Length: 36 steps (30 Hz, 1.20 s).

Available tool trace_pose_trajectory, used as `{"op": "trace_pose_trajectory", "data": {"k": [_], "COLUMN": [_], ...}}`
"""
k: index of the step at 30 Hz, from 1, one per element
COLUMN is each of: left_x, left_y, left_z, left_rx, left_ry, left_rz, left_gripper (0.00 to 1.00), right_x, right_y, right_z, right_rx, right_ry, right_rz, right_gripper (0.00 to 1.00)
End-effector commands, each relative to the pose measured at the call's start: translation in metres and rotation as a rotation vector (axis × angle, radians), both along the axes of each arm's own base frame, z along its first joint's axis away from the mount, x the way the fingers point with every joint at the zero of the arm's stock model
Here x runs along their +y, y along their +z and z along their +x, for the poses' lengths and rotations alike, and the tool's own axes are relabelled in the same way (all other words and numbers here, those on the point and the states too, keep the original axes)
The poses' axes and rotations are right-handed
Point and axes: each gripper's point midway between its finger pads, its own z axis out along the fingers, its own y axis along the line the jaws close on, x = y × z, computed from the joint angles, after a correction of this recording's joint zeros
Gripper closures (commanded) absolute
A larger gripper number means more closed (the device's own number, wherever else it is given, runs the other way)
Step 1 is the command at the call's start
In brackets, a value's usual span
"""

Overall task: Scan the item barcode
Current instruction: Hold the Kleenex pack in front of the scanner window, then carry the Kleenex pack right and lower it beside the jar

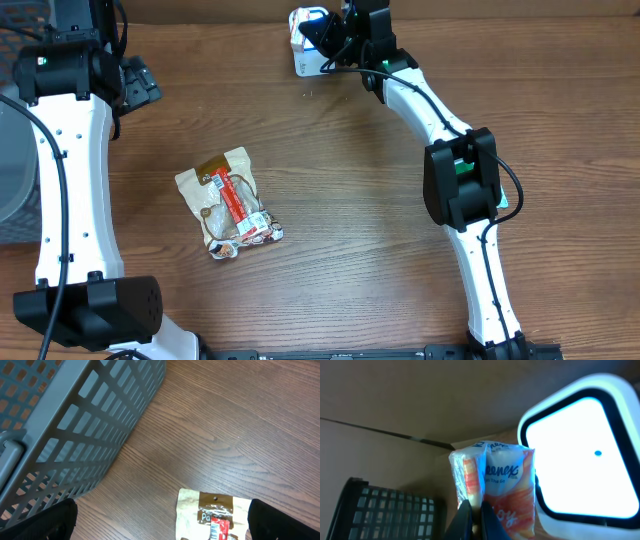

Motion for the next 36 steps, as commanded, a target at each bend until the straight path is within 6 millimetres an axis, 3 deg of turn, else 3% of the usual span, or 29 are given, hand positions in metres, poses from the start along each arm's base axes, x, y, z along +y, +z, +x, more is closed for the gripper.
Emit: {"op": "trace_pose_trajectory", "data": {"k": [1, 15, 24, 29, 33, 36], "left_x": [0.000, 0.000, 0.000, 0.000, 0.000, 0.000], "left_y": [0.016, 0.016, 0.016, 0.016, 0.016, 0.016], "left_z": [-0.003, -0.003, -0.003, -0.003, -0.003, -0.003], "left_rx": [-0.041, -0.041, -0.041, -0.041, -0.041, -0.041], "left_ry": [-0.008, -0.008, -0.008, -0.008, -0.008, -0.008], "left_rz": [0.009, 0.009, 0.009, 0.009, 0.009, 0.009], "left_gripper": [0.00, 0.00, 0.00, 0.00, 0.00, 0.00], "right_x": [-0.007, -0.016, -0.018, -0.013, -0.033, -0.053], "right_y": [0.007, -0.013, -0.045, -0.009, 0.034, 0.063], "right_z": [0.010, 0.015, 0.009, -0.001, -0.014, -0.040], "right_rx": [-0.031, 0.018, 0.102, 0.069, 0.059, 0.086], "right_ry": [-0.046, -0.102, -0.095, -0.036, -0.071, -0.051], "right_rz": [0.004, -0.013, -0.051, -0.050, -0.145, -0.236], "right_gripper": [0.96, 0.96, 0.96, 0.96, 0.96, 0.96]}}
